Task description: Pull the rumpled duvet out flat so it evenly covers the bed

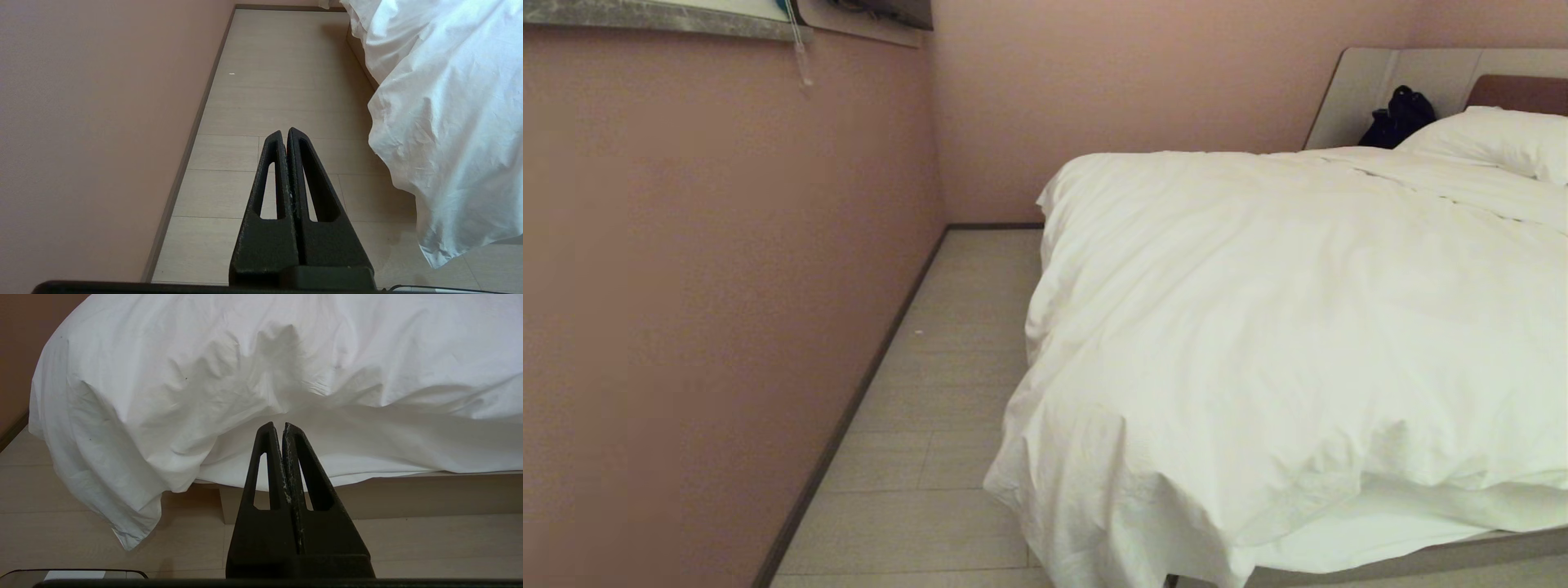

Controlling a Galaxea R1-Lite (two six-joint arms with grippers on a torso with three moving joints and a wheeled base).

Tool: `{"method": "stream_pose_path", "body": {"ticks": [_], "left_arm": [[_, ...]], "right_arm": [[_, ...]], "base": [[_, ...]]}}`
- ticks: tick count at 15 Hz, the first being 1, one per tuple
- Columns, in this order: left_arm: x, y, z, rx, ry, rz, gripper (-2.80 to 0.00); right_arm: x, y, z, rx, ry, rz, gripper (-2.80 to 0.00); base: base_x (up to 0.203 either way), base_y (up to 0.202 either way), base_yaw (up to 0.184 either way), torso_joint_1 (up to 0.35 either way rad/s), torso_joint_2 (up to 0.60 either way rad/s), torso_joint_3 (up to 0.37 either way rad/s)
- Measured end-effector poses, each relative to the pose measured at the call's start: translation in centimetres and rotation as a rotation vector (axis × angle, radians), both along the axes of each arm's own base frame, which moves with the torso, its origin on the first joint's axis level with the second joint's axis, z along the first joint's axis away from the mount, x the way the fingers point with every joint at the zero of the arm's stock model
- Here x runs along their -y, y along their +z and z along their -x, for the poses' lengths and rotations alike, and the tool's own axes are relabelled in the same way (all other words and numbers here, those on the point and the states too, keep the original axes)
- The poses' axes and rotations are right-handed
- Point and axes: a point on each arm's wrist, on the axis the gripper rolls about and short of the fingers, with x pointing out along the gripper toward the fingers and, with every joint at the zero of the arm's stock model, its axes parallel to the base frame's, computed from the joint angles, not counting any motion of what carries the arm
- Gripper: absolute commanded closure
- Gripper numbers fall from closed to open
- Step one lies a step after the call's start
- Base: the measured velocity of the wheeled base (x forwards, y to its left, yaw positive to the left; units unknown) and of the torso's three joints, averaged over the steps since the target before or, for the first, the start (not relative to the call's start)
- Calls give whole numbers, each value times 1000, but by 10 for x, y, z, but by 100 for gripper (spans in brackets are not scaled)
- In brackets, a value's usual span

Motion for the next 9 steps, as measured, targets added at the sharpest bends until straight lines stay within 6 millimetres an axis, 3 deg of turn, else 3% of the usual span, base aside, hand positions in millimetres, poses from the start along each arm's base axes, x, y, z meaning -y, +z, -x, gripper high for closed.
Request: {"method": "stream_pose_path", "body": {"ticks": [9], "left_arm": [[0, 0, 0, 0, 0, 0, 0]], "right_arm": [[0, 0, 0, -1, -3, -3, 0]], "base": [[0, 0, 0, 0, 0, 0]]}}
